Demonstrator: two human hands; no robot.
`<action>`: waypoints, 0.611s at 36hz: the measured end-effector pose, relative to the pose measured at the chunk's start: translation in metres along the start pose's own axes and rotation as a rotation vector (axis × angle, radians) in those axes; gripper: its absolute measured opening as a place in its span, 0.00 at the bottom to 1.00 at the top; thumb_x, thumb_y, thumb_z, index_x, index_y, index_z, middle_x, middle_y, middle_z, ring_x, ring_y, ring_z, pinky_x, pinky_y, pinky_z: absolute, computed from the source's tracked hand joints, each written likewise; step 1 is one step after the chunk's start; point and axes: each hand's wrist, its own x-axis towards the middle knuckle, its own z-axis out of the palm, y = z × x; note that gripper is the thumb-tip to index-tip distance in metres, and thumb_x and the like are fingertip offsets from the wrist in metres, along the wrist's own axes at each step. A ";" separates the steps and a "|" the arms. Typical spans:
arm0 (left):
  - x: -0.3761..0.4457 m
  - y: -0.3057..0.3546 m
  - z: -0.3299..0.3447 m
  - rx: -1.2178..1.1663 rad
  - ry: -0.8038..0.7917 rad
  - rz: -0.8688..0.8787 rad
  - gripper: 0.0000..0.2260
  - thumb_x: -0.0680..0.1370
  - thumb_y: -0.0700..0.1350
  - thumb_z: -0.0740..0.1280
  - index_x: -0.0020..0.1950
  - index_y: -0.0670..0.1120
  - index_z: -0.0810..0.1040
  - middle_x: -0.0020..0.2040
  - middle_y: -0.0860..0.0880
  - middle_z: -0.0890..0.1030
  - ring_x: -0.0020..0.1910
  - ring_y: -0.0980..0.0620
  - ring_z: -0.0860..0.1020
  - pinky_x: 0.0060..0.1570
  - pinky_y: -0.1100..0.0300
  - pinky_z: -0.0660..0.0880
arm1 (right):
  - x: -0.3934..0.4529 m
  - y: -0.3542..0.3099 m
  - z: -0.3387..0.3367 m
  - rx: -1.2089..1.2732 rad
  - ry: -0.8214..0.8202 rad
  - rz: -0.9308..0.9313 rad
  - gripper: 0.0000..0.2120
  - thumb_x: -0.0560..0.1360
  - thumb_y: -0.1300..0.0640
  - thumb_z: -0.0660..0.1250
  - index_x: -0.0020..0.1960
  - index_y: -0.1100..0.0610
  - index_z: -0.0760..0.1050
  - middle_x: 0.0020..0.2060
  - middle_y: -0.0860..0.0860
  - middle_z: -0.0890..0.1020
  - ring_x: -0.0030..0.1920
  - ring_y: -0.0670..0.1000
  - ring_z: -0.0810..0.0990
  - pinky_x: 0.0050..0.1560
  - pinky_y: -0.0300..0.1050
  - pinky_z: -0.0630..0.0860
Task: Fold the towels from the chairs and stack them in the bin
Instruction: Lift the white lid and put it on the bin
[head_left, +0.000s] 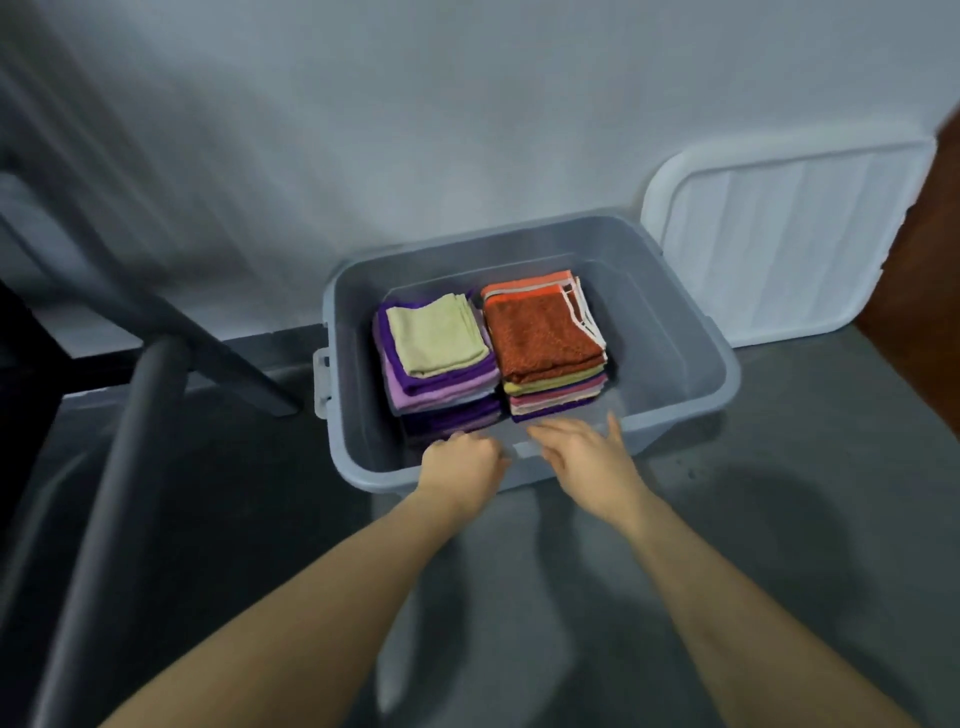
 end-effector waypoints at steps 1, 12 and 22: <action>0.000 0.002 -0.009 0.021 -0.003 0.006 0.16 0.83 0.51 0.54 0.62 0.44 0.74 0.61 0.46 0.75 0.61 0.44 0.72 0.55 0.55 0.68 | 0.000 0.001 -0.008 0.020 -0.006 0.017 0.21 0.81 0.58 0.56 0.72 0.47 0.66 0.70 0.44 0.69 0.71 0.47 0.64 0.73 0.59 0.47; 0.046 0.055 -0.176 -0.047 -0.022 0.140 0.12 0.82 0.46 0.55 0.57 0.43 0.74 0.58 0.45 0.77 0.57 0.41 0.76 0.49 0.54 0.71 | 0.006 0.038 -0.164 0.004 -0.003 0.169 0.20 0.77 0.61 0.61 0.70 0.56 0.69 0.61 0.55 0.77 0.62 0.58 0.73 0.61 0.47 0.64; 0.138 0.136 -0.279 -0.130 -0.075 0.219 0.11 0.81 0.45 0.56 0.56 0.43 0.76 0.59 0.44 0.78 0.58 0.42 0.76 0.49 0.52 0.72 | 0.055 0.111 -0.298 0.186 0.093 0.272 0.16 0.78 0.60 0.61 0.65 0.60 0.73 0.61 0.55 0.77 0.60 0.58 0.75 0.61 0.51 0.68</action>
